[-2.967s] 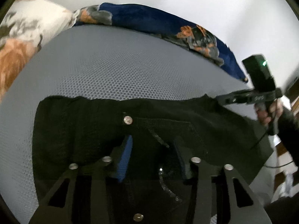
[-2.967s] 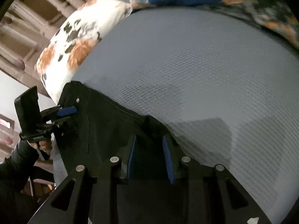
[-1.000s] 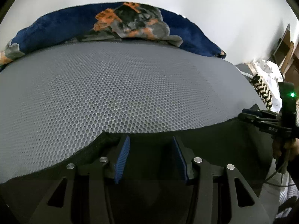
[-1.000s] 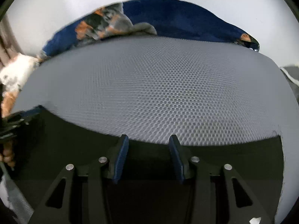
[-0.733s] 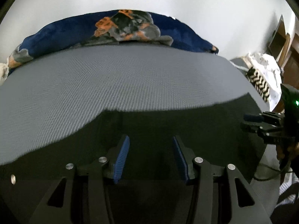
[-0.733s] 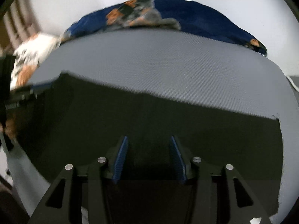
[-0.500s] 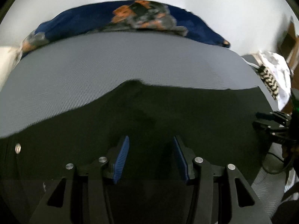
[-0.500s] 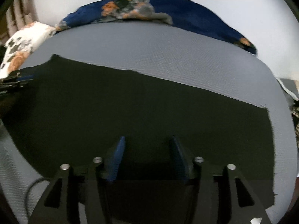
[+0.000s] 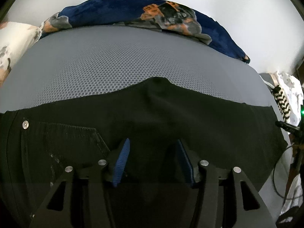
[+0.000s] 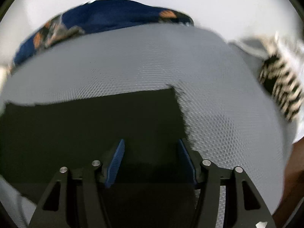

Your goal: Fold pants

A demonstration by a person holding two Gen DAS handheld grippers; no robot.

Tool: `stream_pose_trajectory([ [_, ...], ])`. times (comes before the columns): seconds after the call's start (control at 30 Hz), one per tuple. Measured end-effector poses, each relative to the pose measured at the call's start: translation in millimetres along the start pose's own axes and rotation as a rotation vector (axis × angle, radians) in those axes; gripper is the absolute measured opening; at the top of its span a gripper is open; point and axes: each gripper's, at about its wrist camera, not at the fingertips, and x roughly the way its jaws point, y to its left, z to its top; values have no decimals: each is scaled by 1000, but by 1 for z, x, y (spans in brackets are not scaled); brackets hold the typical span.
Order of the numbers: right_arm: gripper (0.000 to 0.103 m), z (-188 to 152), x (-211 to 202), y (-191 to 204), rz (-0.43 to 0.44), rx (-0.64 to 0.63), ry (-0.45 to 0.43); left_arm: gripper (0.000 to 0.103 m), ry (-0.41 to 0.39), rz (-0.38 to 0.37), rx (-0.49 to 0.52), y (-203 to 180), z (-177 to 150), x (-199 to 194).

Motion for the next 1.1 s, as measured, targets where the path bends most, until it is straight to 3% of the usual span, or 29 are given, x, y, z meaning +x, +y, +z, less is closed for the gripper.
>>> stream_pose_trajectory([
  [0.2,55,2,3,-69,299,175,99,54,11,-28,-36,-7,2,-3],
  [0.37,42,-3,12,-96,433,235,141,54,15,-53,-36,-20,5,0],
  [0.57,29,0,29,-97,550,222,163,54,37,-74,-12,-39,6,11],
  [0.8,16,3,43,-76,606,204,144,54,38,-72,2,-47,1,17],
  [1.0,10,4,21,-51,492,190,84,54,33,-57,12,-44,-3,18],
  [1.1,9,4,-2,-32,489,197,42,54,7,-62,18,-42,0,10],
])
